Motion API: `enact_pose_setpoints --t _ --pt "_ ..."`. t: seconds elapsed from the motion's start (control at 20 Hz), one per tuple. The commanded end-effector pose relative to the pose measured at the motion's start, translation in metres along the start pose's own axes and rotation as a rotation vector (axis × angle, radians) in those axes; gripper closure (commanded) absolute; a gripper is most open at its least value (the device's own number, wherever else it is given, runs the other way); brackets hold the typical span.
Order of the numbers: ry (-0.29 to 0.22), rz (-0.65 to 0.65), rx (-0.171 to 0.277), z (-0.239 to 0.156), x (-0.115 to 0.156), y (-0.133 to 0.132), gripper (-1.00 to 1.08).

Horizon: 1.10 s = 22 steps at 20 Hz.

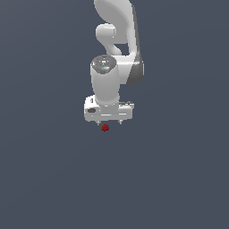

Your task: Pick up the object and move it to a goal position.

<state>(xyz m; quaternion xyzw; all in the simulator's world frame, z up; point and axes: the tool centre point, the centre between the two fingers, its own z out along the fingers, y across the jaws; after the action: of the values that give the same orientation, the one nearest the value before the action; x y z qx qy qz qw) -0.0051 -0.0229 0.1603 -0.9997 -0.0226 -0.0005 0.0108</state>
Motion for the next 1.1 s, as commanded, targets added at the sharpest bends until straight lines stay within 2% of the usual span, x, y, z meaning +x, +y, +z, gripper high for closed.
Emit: enact_pose_setpoints --t 0.0,1.05 --pt "-0.001 -0.039 -0.003 0.006 -0.003 0.003 -0.92" --pt "-0.008 -0.524 -0.021 0.075 -0.051 0.032 -0.92"
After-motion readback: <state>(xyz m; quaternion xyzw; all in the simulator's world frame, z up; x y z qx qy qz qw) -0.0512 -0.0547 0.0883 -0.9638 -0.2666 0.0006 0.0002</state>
